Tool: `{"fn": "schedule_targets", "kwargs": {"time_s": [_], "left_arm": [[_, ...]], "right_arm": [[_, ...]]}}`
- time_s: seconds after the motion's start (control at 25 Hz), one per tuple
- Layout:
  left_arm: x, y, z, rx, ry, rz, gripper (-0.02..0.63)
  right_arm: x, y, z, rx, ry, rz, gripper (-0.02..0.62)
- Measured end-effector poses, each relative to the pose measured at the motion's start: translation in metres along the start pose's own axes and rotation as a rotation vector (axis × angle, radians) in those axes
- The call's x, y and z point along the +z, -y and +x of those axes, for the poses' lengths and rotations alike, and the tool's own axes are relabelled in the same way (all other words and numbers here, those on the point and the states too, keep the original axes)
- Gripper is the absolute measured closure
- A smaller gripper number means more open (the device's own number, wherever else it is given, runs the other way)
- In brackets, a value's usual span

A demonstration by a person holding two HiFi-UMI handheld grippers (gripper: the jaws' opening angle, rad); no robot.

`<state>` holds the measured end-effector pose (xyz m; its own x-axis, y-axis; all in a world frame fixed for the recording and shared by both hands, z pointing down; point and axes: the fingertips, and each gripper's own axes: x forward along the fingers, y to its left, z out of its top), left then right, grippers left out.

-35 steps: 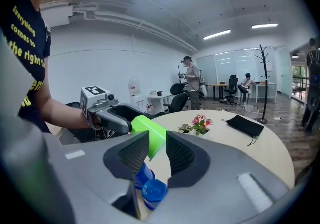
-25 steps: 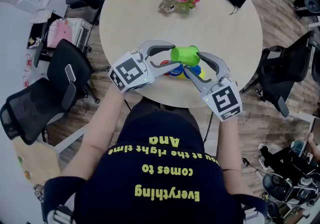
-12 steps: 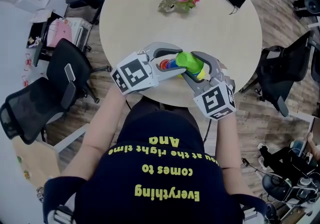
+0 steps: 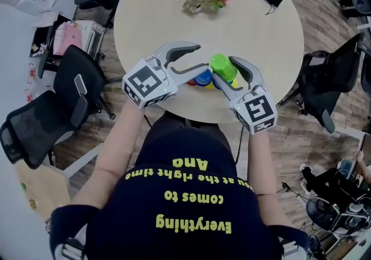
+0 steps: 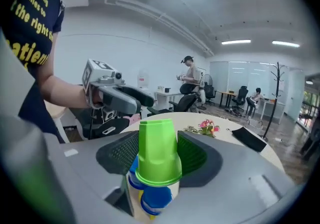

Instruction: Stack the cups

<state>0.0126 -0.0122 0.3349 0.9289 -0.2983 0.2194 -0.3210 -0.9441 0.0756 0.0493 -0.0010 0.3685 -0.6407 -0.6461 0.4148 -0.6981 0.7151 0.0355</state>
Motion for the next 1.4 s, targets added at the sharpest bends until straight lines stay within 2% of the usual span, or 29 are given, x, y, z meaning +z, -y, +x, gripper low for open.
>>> {"fn": "schedule_targets", "kwargs": {"time_s": [0.08,0.24,0.56,0.64,0.76,0.88,1.08,1.4], "left_arm": [[-0.003,-0.011,-0.004,0.043,-0.001,-0.008,0.420],[-0.007,-0.026,-0.012,0.098,0.015,-0.033,0.422],[-0.012,-0.033,-0.014,0.103,0.009,-0.041,0.433],[-0.014,-0.027,-0.011,0.067,-0.001,-0.036,0.433],[-0.020,-0.008,0.000,-0.035,-0.036,-0.034,0.433],[-0.028,0.008,0.011,-0.115,-0.070,-0.062,0.416],[-0.029,0.012,0.017,-0.146,-0.058,-0.114,0.377],[-0.026,0.025,0.025,-0.224,-0.065,-0.117,0.374]], "right_arm": [[0.001,0.000,0.002,-0.013,0.042,0.054,0.344],[-0.003,-0.011,0.008,-0.039,0.051,0.015,0.344],[-0.009,-0.019,0.013,-0.043,0.035,-0.025,0.342],[-0.011,-0.018,0.014,-0.043,0.037,-0.017,0.344],[-0.015,-0.018,0.016,-0.042,0.037,-0.017,0.344],[-0.017,-0.018,0.018,-0.048,0.036,-0.028,0.344],[-0.021,-0.017,0.019,-0.050,0.027,-0.038,0.350],[-0.023,-0.021,0.018,-0.009,0.026,-0.008,0.348]]}}
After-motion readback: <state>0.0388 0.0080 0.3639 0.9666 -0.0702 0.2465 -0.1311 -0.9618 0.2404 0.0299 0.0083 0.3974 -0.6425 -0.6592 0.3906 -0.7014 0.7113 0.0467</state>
